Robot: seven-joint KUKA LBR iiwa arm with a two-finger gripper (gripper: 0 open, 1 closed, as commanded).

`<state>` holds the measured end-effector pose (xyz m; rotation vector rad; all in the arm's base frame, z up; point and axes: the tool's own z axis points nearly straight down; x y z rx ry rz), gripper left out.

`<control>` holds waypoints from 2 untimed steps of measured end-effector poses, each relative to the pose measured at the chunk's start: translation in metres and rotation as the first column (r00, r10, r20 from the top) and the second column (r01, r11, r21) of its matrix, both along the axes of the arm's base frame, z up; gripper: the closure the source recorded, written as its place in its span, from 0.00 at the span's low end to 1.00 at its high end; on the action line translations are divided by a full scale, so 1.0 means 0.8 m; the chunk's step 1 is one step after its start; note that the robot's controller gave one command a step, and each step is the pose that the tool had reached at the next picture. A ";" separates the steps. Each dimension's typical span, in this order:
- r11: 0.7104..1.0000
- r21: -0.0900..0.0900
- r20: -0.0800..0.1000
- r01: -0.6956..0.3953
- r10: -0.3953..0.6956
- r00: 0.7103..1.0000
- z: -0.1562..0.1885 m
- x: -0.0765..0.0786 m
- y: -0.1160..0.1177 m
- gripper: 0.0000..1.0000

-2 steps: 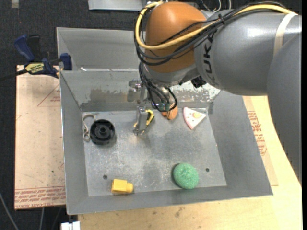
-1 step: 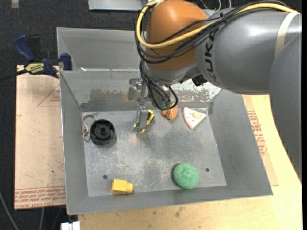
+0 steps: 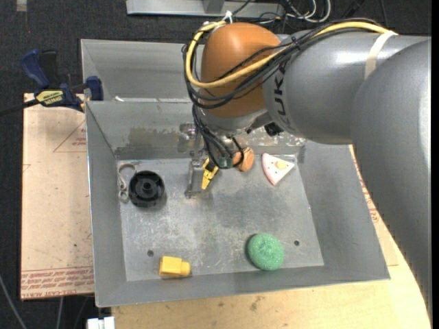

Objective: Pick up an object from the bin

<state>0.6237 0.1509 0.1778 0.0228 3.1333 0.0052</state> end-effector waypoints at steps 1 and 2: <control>0.998 -0.001 -0.007 0.055 -0.055 0.998 -0.077 -0.040 -0.004 0.00; 0.997 -0.002 -0.005 -0.083 0.083 0.997 -0.093 -0.012 0.005 0.00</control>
Offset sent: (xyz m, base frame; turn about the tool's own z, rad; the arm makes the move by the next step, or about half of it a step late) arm 0.0154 0.0098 -0.0891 -0.2170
